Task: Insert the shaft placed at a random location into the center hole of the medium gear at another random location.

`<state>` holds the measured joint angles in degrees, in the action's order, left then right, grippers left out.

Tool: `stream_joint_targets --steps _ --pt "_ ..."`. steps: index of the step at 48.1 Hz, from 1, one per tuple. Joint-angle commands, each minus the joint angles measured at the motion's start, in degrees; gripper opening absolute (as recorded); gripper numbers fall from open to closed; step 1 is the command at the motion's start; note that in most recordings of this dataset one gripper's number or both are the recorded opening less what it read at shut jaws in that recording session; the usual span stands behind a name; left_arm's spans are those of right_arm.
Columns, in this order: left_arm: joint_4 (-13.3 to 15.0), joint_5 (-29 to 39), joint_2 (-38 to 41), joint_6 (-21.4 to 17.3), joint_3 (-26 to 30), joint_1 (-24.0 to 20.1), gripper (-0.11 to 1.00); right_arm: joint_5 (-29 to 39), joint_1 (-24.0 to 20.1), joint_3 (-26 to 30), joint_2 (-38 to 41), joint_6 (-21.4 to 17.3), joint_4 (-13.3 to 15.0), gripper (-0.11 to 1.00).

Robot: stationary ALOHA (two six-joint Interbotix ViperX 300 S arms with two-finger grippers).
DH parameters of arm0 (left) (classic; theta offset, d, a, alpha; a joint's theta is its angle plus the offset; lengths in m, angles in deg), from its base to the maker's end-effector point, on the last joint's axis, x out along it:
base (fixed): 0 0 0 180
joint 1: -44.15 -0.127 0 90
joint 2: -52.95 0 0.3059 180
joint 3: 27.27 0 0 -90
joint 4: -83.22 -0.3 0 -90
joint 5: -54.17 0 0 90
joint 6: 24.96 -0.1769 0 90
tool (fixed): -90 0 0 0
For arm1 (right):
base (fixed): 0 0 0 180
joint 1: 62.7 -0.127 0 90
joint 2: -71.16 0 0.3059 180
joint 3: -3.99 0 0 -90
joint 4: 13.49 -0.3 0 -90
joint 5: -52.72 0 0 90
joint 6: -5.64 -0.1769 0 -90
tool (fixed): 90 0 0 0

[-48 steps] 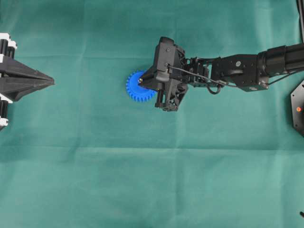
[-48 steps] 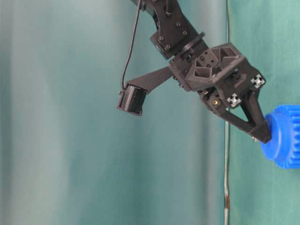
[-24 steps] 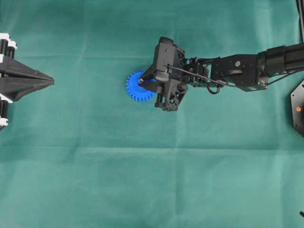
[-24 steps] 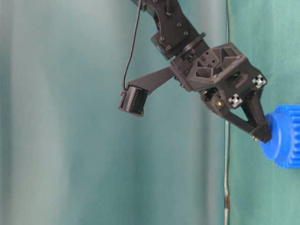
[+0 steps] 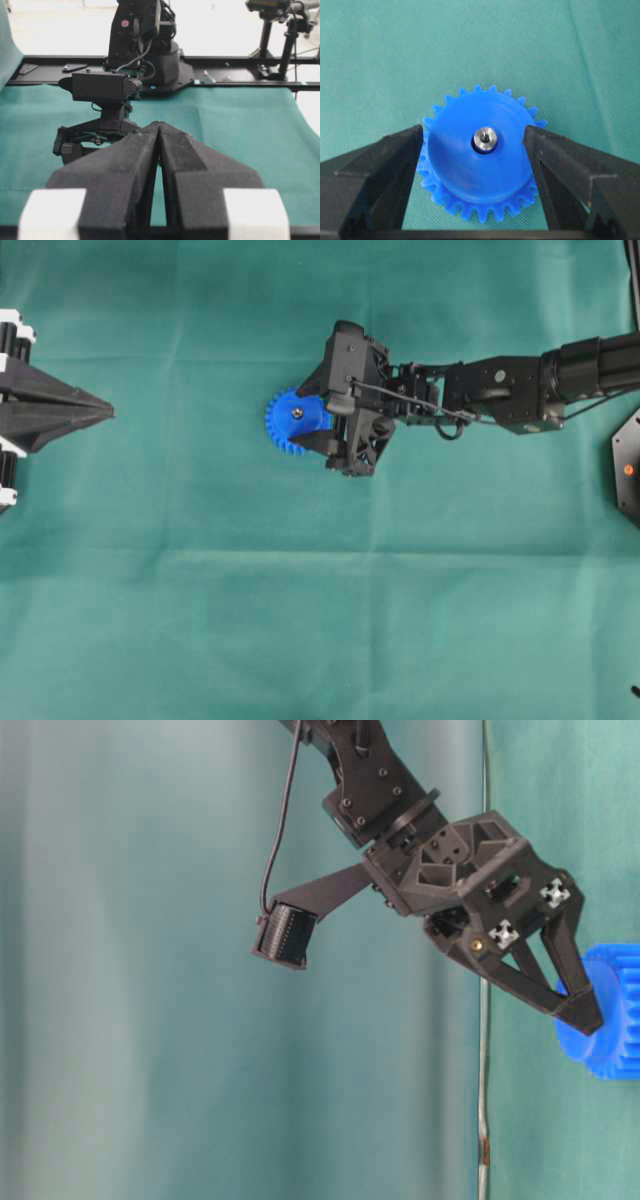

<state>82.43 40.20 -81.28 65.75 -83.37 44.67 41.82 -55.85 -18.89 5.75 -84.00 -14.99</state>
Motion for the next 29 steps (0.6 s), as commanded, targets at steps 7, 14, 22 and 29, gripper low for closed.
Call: stream_joint_targets --steps 7,14,22,29 --pt "-0.1 -0.3 0.4 0.0 1.4 0.0 0.00 0.7 0.3 0.7 -3.6 -0.6 -0.1 0.87" --pt "-0.1 -0.4 0.4 0.0 1.4 0.0 0.00 2.2 0.3 0.6 -7.4 -0.5 0.1 0.87" --pt "-0.1 -0.3 0.4 0.0 1.4 0.0 0.00 4.3 0.3 0.4 -11.3 -0.4 0.2 0.87" --pt "-0.1 -0.2 0.4 0.0 1.4 0.0 0.00 5.4 0.3 -0.1 -13.4 -0.4 0.2 0.86"
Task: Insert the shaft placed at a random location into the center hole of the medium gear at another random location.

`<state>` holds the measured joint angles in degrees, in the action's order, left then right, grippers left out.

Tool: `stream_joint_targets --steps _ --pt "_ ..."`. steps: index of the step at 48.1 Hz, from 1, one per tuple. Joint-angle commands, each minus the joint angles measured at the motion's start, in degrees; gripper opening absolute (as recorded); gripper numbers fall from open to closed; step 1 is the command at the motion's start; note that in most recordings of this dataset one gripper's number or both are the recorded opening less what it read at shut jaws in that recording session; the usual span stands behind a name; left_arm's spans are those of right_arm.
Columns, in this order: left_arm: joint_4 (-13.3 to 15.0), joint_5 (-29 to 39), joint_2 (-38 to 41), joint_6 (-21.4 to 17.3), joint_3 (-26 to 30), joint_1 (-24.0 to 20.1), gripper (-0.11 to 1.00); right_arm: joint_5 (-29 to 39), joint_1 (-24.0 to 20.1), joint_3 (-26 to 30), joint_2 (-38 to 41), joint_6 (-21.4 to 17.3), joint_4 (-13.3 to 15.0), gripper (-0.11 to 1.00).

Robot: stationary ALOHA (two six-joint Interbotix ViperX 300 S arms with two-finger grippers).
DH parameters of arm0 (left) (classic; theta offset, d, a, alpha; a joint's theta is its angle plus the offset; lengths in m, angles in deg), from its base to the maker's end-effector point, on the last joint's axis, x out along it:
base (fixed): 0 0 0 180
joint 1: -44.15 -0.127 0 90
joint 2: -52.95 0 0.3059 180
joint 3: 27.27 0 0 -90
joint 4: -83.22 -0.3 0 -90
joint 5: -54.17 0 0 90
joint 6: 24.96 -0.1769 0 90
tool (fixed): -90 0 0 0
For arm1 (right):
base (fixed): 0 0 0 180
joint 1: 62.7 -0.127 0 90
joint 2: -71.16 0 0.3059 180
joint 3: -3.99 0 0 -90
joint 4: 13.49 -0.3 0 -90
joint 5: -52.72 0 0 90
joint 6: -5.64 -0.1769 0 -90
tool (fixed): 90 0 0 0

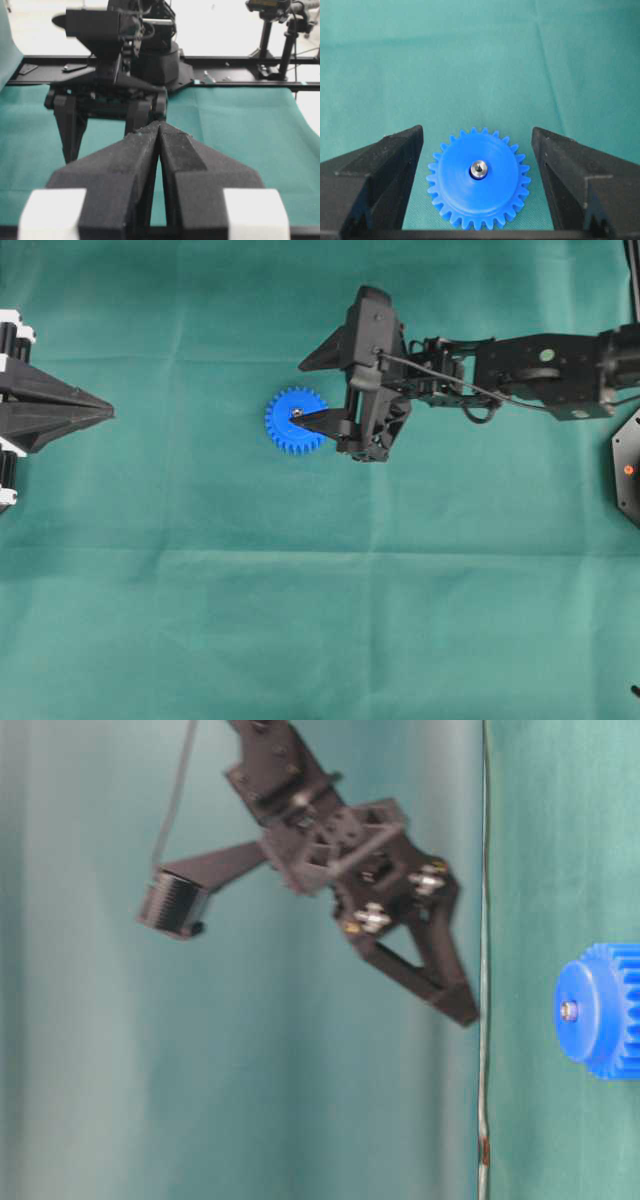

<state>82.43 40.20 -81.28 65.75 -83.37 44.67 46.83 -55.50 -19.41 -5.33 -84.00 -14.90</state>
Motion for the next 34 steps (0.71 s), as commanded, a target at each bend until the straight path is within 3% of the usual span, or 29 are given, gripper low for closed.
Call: stream_joint_targets --steps 1,20,34 --pt "-0.1 -0.2 0.4 0.0 1.4 0.0 0.00 0.4 -0.1 0.4 -2.5 -0.4 0.1 0.86" --pt "-0.1 0.0 0.4 0.0 1.4 0.0 0.00 3.3 -0.1 -0.4 -3.0 -0.5 0.0 0.86" --pt "-0.1 0.3 0.4 0.0 1.4 0.0 0.00 3.9 -0.1 -5.1 -6.4 -0.8 -0.2 0.86"
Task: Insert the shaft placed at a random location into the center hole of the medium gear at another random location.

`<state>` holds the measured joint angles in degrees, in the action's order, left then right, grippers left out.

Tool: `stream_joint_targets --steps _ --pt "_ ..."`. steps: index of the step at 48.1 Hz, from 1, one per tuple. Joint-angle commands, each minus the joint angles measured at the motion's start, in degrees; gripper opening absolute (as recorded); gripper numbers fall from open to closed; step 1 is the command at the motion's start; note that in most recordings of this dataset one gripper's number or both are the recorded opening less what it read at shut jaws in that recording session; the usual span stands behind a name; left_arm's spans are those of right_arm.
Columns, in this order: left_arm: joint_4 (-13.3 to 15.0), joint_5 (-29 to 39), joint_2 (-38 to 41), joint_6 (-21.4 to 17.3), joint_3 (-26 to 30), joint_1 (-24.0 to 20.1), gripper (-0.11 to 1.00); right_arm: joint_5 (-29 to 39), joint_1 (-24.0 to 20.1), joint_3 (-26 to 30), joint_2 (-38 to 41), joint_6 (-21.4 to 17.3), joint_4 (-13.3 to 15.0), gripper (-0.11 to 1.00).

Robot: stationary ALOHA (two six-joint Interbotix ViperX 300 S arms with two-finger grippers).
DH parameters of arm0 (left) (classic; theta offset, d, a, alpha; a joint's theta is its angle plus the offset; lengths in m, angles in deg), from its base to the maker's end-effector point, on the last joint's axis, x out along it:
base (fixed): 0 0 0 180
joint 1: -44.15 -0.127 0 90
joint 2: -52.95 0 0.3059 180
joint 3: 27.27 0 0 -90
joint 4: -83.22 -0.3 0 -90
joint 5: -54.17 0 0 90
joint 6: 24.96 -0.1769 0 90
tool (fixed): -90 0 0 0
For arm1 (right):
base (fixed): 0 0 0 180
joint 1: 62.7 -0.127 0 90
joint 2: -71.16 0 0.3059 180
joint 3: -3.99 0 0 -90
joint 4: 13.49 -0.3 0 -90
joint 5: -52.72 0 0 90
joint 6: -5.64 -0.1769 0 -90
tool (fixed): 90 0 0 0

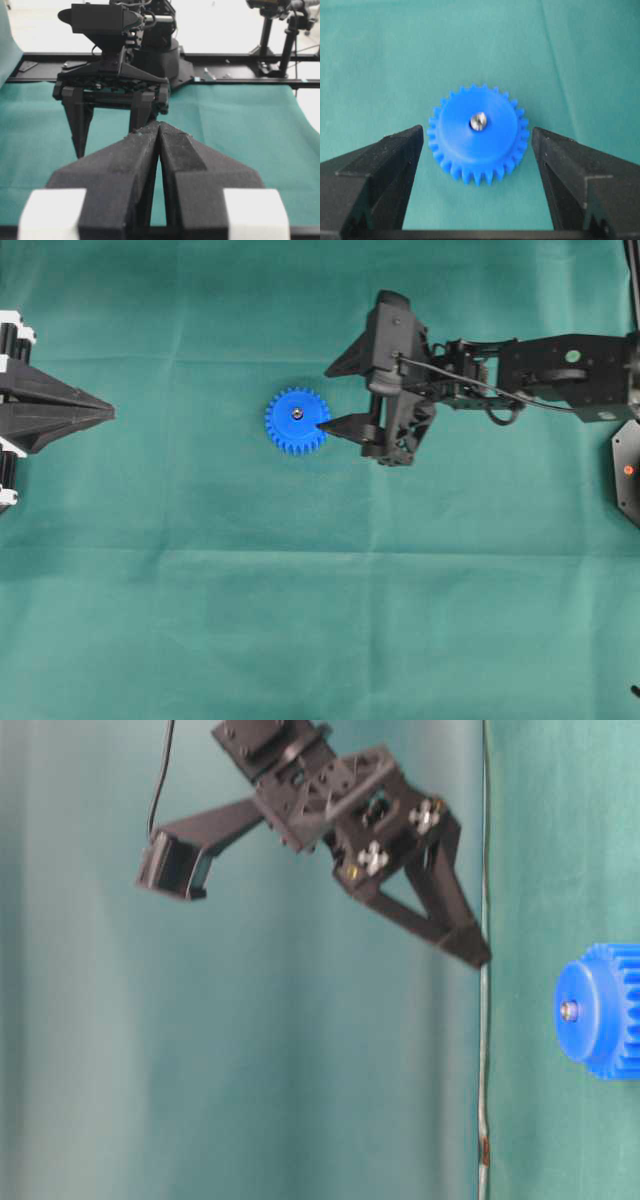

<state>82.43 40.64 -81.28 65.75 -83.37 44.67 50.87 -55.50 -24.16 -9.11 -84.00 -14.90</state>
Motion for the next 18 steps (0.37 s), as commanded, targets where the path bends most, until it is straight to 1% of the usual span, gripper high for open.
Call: stream_joint_targets --steps 1,9,18 --pt "-0.1 -0.2 0.4 0.0 1.4 0.0 0.00 -0.2 -0.1 -0.8 -2.9 -0.8 -0.2 0.86" --pt "-0.1 -0.1 0.4 0.0 1.4 0.0 0.00 -0.2 -0.1 -3.6 -5.0 -1.0 -0.2 0.86" --pt "-0.1 -0.2 0.4 0.0 1.4 0.0 0.00 -0.3 -0.1 -5.5 -6.5 -1.0 -0.3 0.86"
